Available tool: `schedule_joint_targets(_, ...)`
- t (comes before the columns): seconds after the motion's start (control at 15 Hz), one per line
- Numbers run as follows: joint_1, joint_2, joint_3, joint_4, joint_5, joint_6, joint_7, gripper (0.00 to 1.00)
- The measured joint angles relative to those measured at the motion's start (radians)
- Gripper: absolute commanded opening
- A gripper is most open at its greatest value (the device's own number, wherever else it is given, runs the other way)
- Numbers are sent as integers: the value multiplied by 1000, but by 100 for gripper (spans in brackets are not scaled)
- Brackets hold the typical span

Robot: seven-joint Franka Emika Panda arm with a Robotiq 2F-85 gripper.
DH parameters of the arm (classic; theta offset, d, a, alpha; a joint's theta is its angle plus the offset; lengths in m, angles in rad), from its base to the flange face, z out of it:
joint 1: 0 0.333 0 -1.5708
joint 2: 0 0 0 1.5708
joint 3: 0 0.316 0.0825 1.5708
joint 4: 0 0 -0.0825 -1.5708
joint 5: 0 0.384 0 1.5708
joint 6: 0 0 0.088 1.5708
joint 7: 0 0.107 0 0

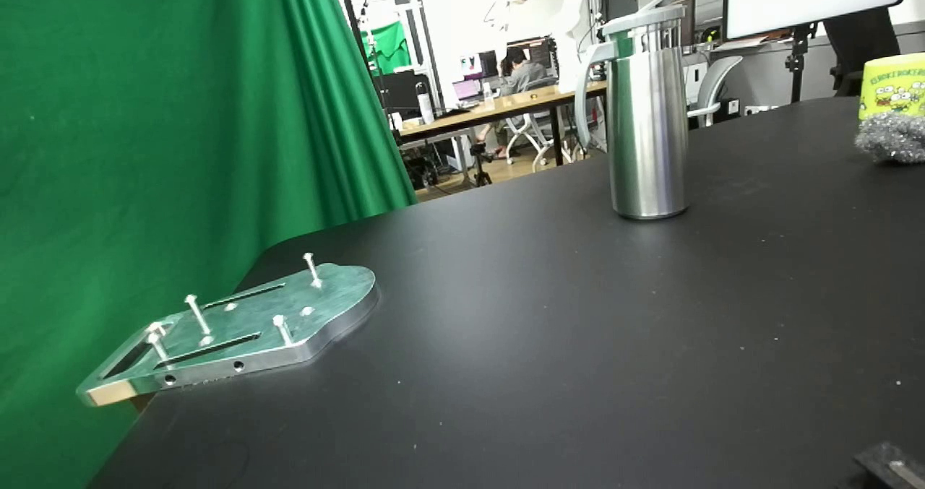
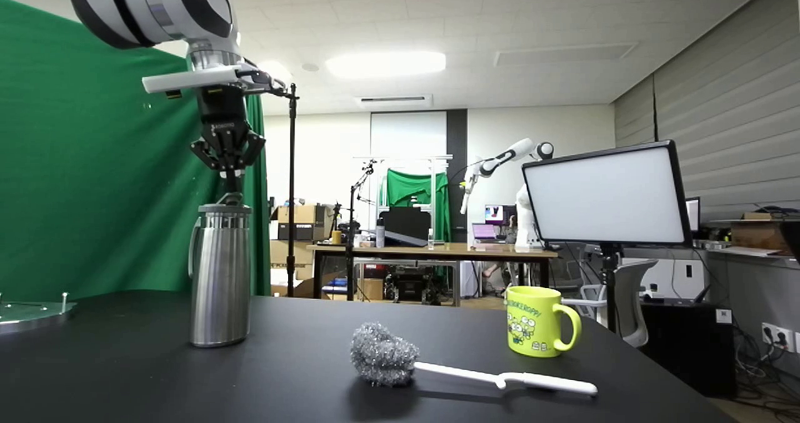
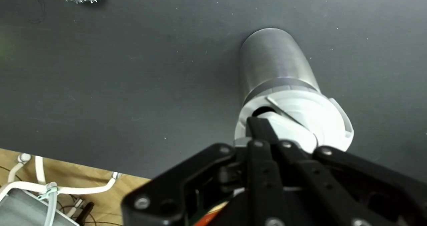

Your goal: Press down on the lid of the flask

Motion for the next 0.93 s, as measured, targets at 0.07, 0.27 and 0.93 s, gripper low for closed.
schedule_joint_targets(0.07, 0, 1, -1, 1, 2, -1, 0, 0)
schedule_joint_targets(0.27, 0, 2, -2, 1, 6, -2, 0, 0)
schedule_joint_targets(0.93, 0, 35, -5, 1, 7, -1, 0, 0)
